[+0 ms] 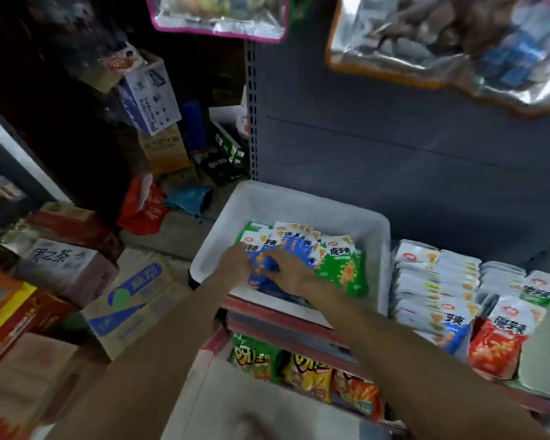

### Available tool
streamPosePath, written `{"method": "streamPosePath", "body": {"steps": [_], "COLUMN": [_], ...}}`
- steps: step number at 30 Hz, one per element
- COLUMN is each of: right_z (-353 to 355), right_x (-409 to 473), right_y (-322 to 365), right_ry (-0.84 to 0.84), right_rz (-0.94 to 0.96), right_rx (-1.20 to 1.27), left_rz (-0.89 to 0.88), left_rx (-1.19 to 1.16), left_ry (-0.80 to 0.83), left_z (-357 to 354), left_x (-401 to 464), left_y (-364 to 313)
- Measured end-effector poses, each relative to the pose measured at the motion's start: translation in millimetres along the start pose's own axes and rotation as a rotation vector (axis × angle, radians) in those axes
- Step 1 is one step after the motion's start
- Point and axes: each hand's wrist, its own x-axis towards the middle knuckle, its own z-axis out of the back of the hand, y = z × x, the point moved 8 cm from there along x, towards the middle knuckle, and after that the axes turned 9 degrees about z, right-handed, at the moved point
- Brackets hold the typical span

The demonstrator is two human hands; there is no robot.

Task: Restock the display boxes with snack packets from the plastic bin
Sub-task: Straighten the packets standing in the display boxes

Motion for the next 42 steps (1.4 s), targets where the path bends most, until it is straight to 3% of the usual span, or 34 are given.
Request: {"method": "streamPosePath", "body": {"steps": [7, 11, 21, 23, 26, 30, 33, 38, 42], "right_z": [-17, -15, -7, -5, 4, 31, 42, 69, 102], "right_x": [18, 10, 1, 5, 3, -13, -35, -91, -149], "right_y": [0, -13, -15, -15, -17, -22, -27, -47, -77], "right_ry": [0.089, 0.104, 0.079, 0.028, -0.130, -0.551, -0.711, -0.761, -0.828], "right_rz": [-0.089, -0.143, -0.168, -0.173, -0.217, -0.265, -0.220, -0.108, -0.074], "right_rx": [-0.242, -0.432, -0.395, -0.289, 0.117, 0.614, 0.853, 0.917, 0.785], "left_rz": [-0.073, -0.145, -0.127, -0.142, -0.191, -0.368, -0.443, -0.442, -0.448], "left_rx": [0.196, 0.254, 0.021, -0.006, -0.076, -0.233, -0.356, -0.681, -0.692], "left_ry": [0.238, 0.215, 0.104, 0.067, 0.019, -0.030, -0.018, 0.001, 0.112], "left_z": [-25, -27, -18, -13, -3, 8, 7, 7, -18], "left_x": [32, 33, 33, 31, 22, -9, -36, -72, -99], "left_y": [13, 12, 10, 10, 5, -20, -36, -63, -112]}}
